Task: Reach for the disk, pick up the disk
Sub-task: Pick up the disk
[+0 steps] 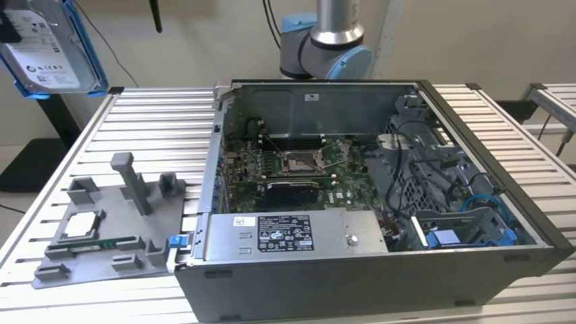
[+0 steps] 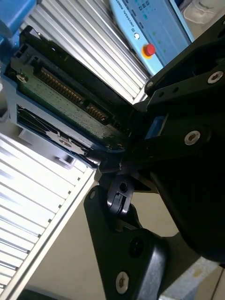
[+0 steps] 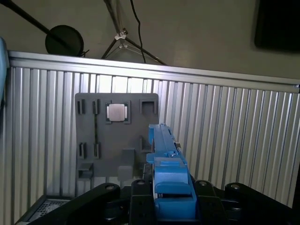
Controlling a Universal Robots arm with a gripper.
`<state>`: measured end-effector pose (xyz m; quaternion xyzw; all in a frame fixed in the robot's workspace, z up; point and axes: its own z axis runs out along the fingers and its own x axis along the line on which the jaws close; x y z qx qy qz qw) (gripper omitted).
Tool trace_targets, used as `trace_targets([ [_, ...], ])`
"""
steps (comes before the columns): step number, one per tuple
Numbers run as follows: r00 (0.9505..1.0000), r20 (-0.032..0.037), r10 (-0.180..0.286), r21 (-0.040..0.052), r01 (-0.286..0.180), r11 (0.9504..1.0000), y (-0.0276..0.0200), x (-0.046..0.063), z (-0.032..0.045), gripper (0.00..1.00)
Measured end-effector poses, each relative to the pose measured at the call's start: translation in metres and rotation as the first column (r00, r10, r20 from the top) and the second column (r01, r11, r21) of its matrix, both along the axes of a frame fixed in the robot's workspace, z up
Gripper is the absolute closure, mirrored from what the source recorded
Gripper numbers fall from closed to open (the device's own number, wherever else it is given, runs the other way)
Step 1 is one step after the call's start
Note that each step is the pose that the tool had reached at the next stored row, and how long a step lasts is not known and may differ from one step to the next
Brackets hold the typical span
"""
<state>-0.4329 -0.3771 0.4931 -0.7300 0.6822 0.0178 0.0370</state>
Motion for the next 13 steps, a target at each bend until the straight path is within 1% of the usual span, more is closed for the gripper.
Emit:
trace_targets([
  [4, 1.0, 0.0, 0.0, 0.0, 0.0, 1.0, 0.0, 0.007, 0.0, 1.0],
  [13, 1.0, -0.0001, 0.0, 0.0, 0.0, 1.0, 0.0, 0.03, 0.0, 1.0],
])
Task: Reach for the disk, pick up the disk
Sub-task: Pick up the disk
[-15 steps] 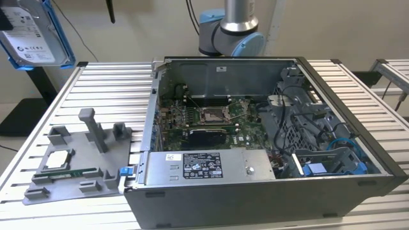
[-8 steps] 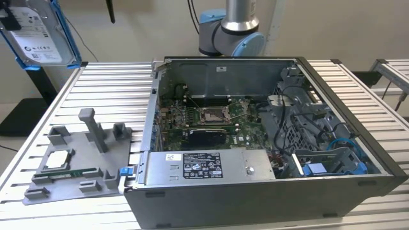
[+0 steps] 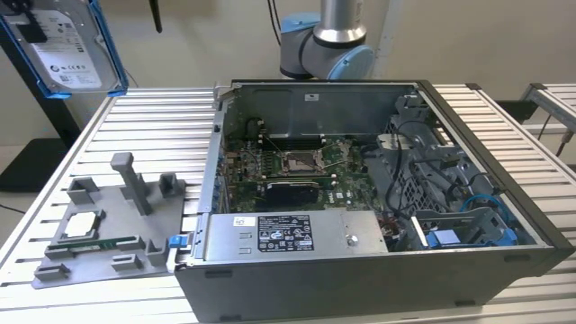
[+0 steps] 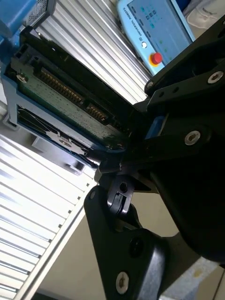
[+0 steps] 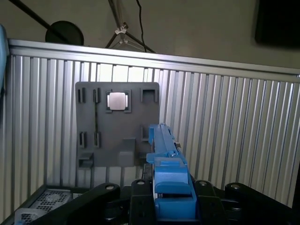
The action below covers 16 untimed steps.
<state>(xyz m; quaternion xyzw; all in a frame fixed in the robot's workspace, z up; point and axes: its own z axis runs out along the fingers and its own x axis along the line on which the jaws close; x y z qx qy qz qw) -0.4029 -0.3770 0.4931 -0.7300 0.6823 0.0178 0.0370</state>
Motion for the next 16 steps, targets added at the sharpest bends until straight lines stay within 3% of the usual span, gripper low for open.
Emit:
trace_targets([
  [16, 1.0, -0.0002, 0.0, 0.0001, 0.0, 1.0, 0.0, 0.047, -0.0001, 1.0],
])
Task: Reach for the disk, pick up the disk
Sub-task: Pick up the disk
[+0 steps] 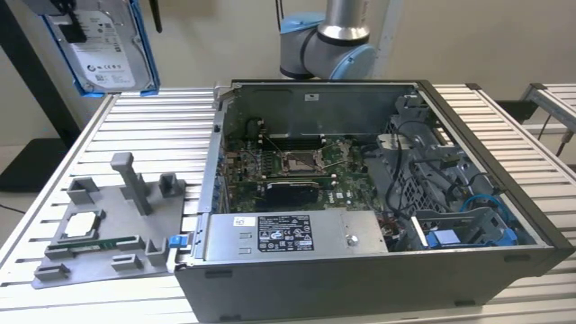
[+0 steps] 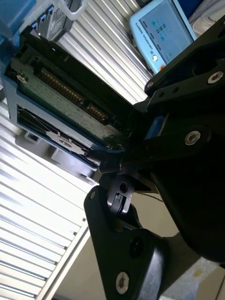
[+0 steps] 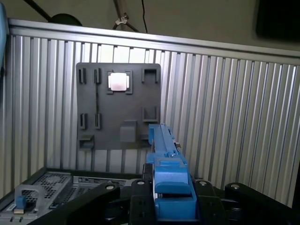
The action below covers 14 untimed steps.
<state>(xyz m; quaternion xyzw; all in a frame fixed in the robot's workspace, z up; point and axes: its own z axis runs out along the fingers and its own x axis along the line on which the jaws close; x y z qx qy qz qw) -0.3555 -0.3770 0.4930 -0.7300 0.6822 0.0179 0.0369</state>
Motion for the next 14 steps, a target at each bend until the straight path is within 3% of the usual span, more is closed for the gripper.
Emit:
trace_targets([
  [14, 1.0, -0.0005, 0.0, 0.0, 0.0, 1.0, 0.0, 0.042, 0.0, 1.0],
])
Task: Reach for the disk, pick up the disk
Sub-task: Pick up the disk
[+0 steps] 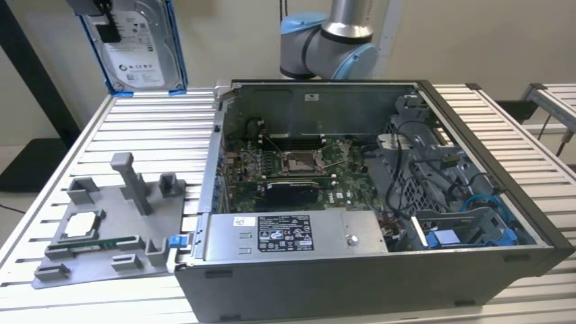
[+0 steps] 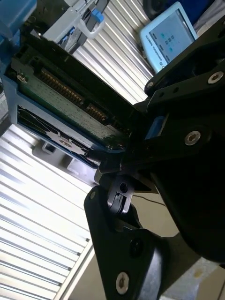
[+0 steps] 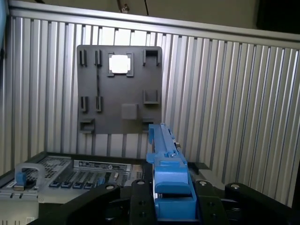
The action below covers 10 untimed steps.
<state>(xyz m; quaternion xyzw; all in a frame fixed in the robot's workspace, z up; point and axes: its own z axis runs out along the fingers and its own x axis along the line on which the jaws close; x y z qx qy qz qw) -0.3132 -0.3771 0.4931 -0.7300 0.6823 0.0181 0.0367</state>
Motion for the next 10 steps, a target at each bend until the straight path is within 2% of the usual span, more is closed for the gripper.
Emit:
trace_targets([
  [10, 1.0, -0.0001, 0.0, 0.0, 0.0, 1.0, 0.0, 0.031, 0.0, 1.0],
])
